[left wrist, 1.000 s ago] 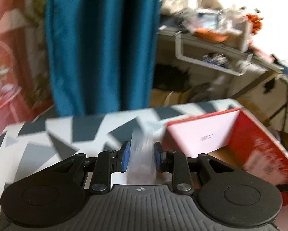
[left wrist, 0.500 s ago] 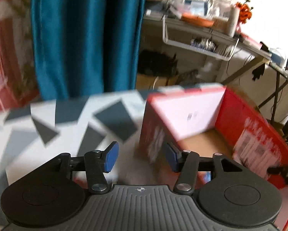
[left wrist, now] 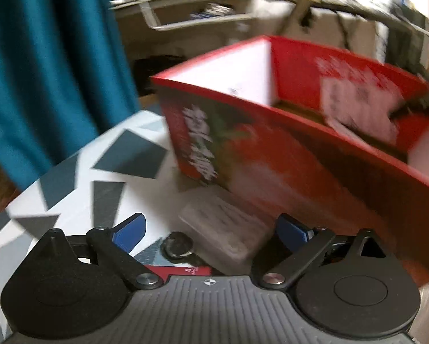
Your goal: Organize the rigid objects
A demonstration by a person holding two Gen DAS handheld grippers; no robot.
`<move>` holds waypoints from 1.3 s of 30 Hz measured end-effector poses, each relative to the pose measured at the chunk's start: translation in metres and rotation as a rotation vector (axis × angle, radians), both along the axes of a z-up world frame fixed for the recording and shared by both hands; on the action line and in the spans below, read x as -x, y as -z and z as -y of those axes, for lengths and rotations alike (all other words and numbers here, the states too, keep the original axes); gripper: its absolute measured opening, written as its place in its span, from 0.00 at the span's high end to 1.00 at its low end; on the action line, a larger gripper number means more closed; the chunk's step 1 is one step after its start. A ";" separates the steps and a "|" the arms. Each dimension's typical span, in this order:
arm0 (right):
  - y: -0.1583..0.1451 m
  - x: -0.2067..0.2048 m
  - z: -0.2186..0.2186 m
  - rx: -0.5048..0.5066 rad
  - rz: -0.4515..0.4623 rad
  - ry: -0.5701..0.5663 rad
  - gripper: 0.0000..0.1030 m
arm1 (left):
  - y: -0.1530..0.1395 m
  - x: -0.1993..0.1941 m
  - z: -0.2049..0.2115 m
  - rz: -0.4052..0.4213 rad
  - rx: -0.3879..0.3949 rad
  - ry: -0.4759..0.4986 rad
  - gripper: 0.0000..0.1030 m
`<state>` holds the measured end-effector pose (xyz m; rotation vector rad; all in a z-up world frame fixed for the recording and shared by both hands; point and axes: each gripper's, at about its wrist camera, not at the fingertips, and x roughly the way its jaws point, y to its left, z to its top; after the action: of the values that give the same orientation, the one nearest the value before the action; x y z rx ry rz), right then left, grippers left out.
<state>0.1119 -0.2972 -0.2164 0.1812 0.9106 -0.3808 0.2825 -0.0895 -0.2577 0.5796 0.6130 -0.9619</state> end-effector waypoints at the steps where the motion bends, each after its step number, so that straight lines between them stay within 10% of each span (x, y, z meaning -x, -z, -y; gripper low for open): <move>1: 0.000 0.000 0.000 0.002 -0.002 0.000 0.89 | 0.002 -0.002 0.001 -0.005 -0.010 0.027 0.04; 16: 0.002 -0.006 -0.003 0.030 -0.041 -0.015 0.87 | 0.024 -0.024 0.023 0.021 -0.087 0.269 0.05; 27: 0.002 -0.007 -0.004 0.032 -0.048 -0.017 0.87 | 0.032 -0.043 0.023 -0.100 -0.066 0.262 0.12; 39: 0.002 -0.006 -0.001 0.025 -0.036 -0.008 0.87 | 0.021 -0.013 0.008 0.068 -0.088 0.127 0.13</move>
<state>0.1182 -0.2958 -0.2184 0.1480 0.9410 -0.3885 0.2951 -0.0979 -0.2786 0.7337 0.5650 -1.0333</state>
